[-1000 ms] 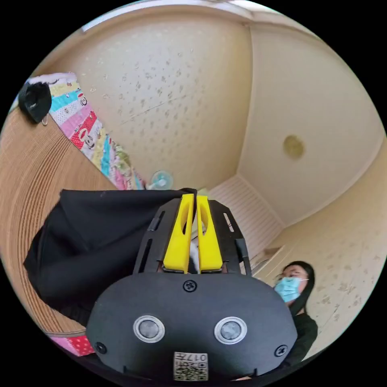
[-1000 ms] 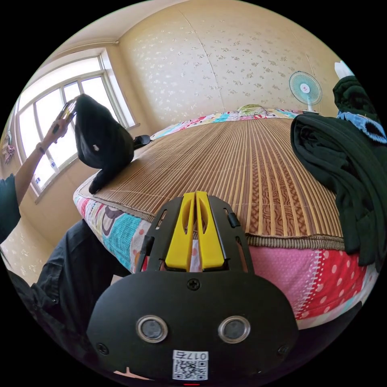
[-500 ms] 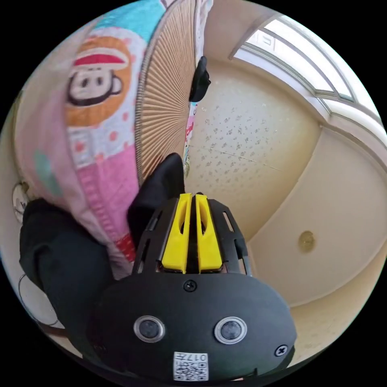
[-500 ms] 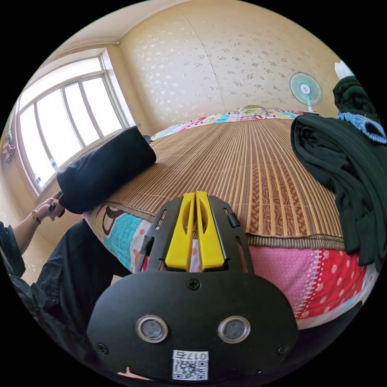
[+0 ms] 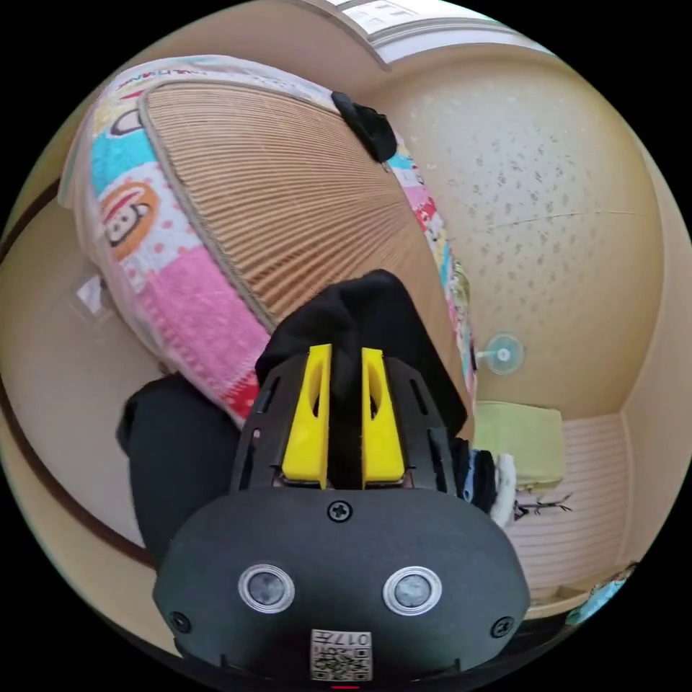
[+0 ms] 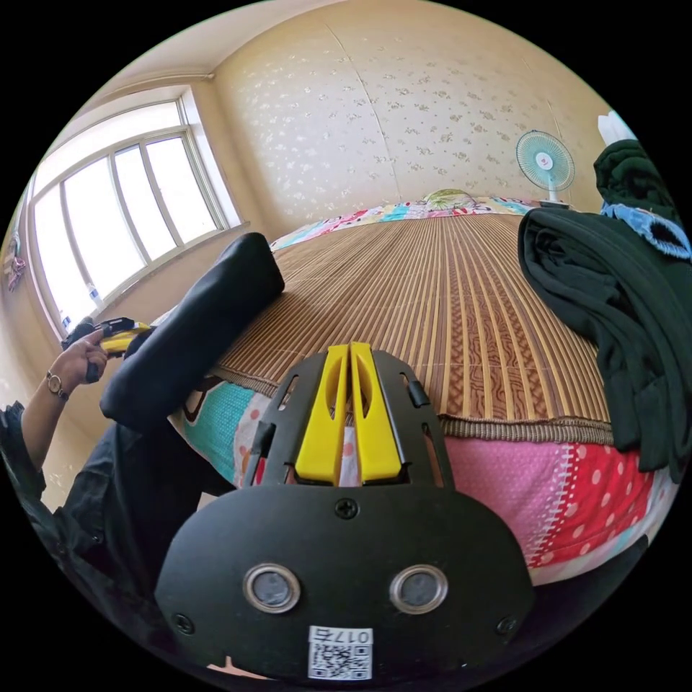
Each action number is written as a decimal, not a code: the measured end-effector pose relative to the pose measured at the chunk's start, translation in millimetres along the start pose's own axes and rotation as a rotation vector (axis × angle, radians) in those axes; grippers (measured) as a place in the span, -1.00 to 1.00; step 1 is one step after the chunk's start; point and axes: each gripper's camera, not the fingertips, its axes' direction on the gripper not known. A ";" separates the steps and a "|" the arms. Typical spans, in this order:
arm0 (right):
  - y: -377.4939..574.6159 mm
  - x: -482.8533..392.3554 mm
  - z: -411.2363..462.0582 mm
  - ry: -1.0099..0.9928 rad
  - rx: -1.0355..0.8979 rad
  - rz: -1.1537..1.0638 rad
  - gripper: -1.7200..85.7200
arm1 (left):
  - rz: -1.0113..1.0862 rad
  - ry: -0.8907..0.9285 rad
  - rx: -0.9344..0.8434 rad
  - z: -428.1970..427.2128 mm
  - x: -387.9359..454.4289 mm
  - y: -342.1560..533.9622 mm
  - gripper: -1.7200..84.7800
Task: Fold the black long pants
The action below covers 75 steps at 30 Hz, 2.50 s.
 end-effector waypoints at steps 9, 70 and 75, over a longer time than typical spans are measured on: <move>-47.7 38.3 -12.5 -0.079 -0.192 0.197 -0.95 | 0.603 0.469 -0.358 132.9 205.3 93.5 -0.85; -362.9 67.2 -93.5 -0.430 -0.294 -0.066 -0.91 | 0.477 0.324 0.204 85.6 -42.3 334.0 -0.87; -357.7 76.5 -353.1 -0.498 0.405 -0.134 -0.95 | 0.846 0.461 0.361 -7.4 28.6 357.8 -0.87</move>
